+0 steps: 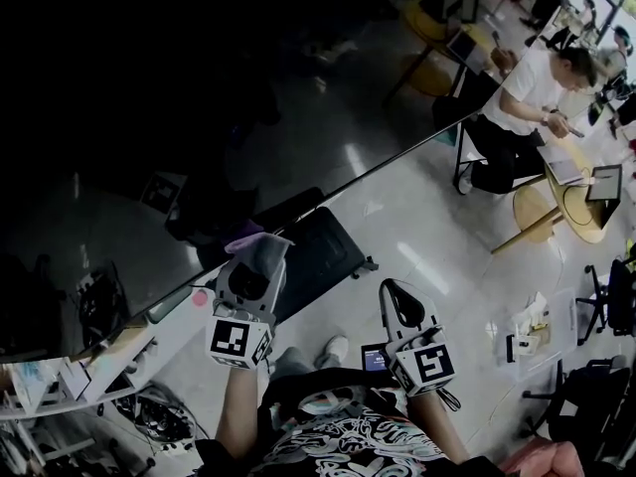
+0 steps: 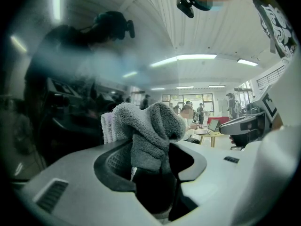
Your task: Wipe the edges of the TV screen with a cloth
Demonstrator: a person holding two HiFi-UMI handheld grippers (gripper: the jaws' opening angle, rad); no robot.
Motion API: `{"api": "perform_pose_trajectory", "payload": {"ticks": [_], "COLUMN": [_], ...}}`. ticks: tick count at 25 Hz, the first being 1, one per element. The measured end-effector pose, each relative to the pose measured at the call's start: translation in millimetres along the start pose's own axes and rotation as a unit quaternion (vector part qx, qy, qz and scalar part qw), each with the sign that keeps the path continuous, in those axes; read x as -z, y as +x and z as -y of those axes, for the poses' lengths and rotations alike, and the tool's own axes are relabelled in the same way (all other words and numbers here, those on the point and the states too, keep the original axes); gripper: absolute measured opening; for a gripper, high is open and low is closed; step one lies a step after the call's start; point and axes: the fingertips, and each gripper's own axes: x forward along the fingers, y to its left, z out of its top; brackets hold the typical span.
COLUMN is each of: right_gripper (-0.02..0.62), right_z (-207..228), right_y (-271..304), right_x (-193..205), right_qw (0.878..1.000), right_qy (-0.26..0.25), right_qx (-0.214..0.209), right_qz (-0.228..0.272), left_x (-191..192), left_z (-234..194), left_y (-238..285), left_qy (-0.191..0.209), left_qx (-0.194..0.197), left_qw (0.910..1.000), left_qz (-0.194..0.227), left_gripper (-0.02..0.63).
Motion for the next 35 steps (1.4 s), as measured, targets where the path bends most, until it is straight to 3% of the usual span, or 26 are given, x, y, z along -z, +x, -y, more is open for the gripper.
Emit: {"api": "perform_pose_trajectory", "payload": {"ticks": [4,12,18,29,35], "right_gripper": [0.031,0.031,0.031,0.031,0.031], "right_z": [11.6,10.9,34.5,71.0,110.2], "right_y": [-1.7,-10.5,-18.1,-41.6,-63.4], "right_x": [-5.6,-6.9,-5.7,-15.8,-15.9], "right_qw": [0.999,0.999,0.998,0.993,0.985], "right_qy": [0.018,0.009,0.014,0.027,0.035], "right_qx": [0.030,0.039,0.056,0.113,0.164], "right_qz": [0.002,0.009,0.011,0.027,0.031], "left_x": [-2.1,-0.7,-3.9,-2.6,-1.0], "left_z": [3.8,7.5,21.1,36.0,43.5], "left_y": [6.9,13.9,37.4,66.1,81.3], "left_qy": [-0.007,-0.009,-0.008,-0.010,-0.017], "left_qx": [0.002,0.020,0.031,0.052,0.060], "left_qw": [1.0000,0.9997,0.9994,0.9983,0.9976], "left_qz": [-0.005,-0.007,-0.011,-0.025,-0.029], "left_gripper": [0.198,0.198,0.198,0.198,0.198]}}
